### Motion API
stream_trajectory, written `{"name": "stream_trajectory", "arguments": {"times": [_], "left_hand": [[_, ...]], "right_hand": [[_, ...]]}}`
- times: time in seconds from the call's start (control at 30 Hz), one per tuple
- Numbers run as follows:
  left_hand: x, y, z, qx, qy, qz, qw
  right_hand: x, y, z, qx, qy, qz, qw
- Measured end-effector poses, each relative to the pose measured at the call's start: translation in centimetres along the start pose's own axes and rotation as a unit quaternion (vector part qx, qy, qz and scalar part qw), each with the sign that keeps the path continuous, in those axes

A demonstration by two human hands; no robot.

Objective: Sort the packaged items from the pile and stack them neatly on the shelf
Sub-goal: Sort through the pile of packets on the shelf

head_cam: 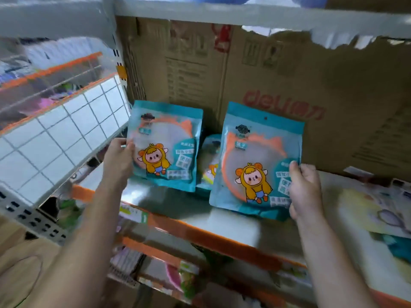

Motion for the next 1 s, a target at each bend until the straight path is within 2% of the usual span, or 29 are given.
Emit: {"name": "stream_trajectory", "arguments": {"times": [0.13,0.33,0.5,0.63,0.8,0.9,1.0], "left_hand": [[-1.3,0.3,-5.3,-0.052,0.016,-0.058,0.997],[-1.2,-0.8,-8.1,-0.146,-0.012,-0.171,0.974],[-0.6,-1.1,-8.8,-0.116,-0.055,-0.302,0.945],[-0.2,-1.2,-8.1,-0.081,-0.077,-0.367,0.924],[-0.5,-1.1,-8.5,-0.04,-0.092,-0.367,0.925],[0.3,-1.0,-7.9,-0.01,-0.171,-0.357,0.919],[2.2,-2.1,-4.5,-0.02,-0.289,-0.322,0.902]], "right_hand": [[0.0,-2.3,1.3,0.03,-0.009,-0.003,0.999],[0.8,-4.4,2.8,0.053,-0.013,-0.013,0.998],[1.0,-4.6,3.3,0.068,-0.007,-0.01,0.998],[0.9,-4.7,3.8,0.074,-0.013,-0.019,0.997],[0.9,-4.4,4.7,0.078,-0.014,-0.017,0.997],[1.0,-4.2,5.1,0.078,-0.025,-0.011,0.997],[1.2,-4.2,4.7,0.072,-0.038,0.007,0.997]]}}
Point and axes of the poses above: each hand's wrist, its own z-axis away from the middle knuckle, its own y-axis out of the back of the hand, x = y × z, the point moved 10 cm from there along -z, towards the middle knuckle, and after that the axes turned 9 degrees about -x, right-handed, at the moved point
